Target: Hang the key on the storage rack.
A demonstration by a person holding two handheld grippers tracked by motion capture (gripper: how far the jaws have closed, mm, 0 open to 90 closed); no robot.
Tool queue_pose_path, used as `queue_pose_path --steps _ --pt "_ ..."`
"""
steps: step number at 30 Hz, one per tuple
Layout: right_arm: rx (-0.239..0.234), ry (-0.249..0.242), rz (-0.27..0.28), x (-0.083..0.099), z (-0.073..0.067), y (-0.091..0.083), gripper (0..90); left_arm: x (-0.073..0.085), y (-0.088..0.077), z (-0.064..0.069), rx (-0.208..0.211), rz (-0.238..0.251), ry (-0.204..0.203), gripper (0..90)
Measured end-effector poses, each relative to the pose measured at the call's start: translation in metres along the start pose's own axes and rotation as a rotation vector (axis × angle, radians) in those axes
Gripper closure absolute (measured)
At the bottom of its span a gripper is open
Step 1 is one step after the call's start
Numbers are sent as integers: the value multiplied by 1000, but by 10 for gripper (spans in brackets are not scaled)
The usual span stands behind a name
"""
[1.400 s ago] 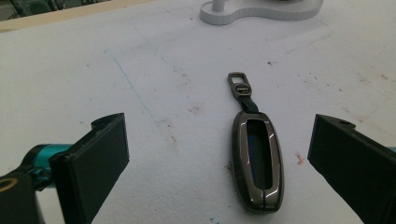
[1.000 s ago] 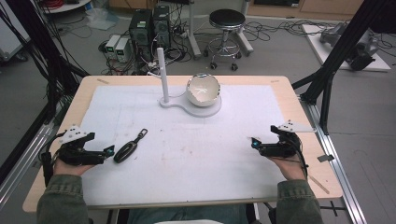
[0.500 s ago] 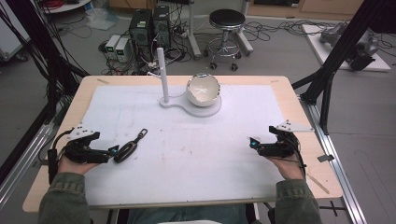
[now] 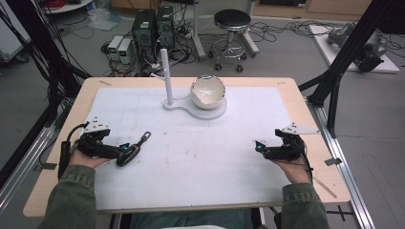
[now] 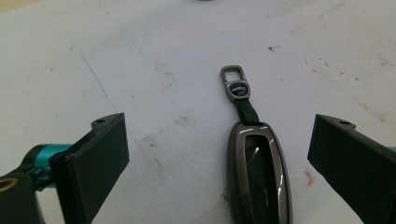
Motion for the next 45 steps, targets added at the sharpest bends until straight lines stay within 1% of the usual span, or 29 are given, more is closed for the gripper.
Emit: queue_pose_path --steps 4,6,8,9,14,16,19,20,21,23,24,26,28,31,34,36,38,39,40,41,42,43,45 --pt "-1 0 3 -1 0 -1 5 -7 3 0 9 -22 18 57" --pt "-3 -4 7 -1 1 -1 5 -11 4 1 16 -27 16 57" --pt "-4 -5 5 -1 1 0 6 -16 5 3 26 -41 40 57" --pt "-4 2 2 -1 0 0 5 -18 6 4 29 -47 49 57" --pt "-8 -7 -7 0 -1 2 6 -31 12 9 45 -86 102 57" --pt "-9 -7 -7 -1 -1 2 6 -36 14 11 53 -95 116 57" --pt "-9 -13 -3 -1 0 2 6 -39 19 11 59 -123 131 57" --pt "-9 0 -7 -1 -1 1 6 -41 21 11 57 -138 143 57" --pt "-9 -2 -6 -1 0 1 6 -42 23 12 63 -149 143 57" --pt "-10 -5 -9 -1 0 2 6 -43 27 13 71 -187 127 57" --pt "-8 -6 -11 0 1 2 5 -43 31 14 79 -215 126 57" --pt "-10 -3 -17 0 0 2 6 -42 36 15 93 -253 123 57" --pt "-10 -5 -12 0 1 2 6 -41 42 14 99 -287 113 57" --pt "-12 -8 -10 -1 1 2 6 -41 47 14 103 -307 92 58" --pt "-15 1 -13 0 1 1 5 -39 50 15 110 -324 93 73" --pt "-15 2 -14 0 1 2 6 -37 53 16 117 -342 102 74" --pt "-12 -3 -14 0 1 2 6 -37 55 15 121 -353 99 78" --pt "-14 -3 -14 0 0 2 6 -36 56 15 121 -356 88 86" --pt "-14 -4 -16 0 0 2 6 -36 57 14 119 -366 85 102" --pt "-15 -5 -18 0 0 2 6 -35 58 13 120 -386 80 129" --pt "-13 0 -30 1 0 3 6 -33 59 13 132 -405 62 178" --pt "-13 0 -30 1 0 3 6 -32 61 14 148 -420 41 178" --pt "-4 -5 -46 3 1 5 6 -30 63 15 170 -449 39 211"
Point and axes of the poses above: each handheld gripper's, and its own axes: y roughly forward along the jaws, x roughly out of its underside, z roughly to its right, the point moved 5 cm from there along y, roughly forward along the jaws, and after that the axes turned 11 degrees about y, right-handed, at the moved point
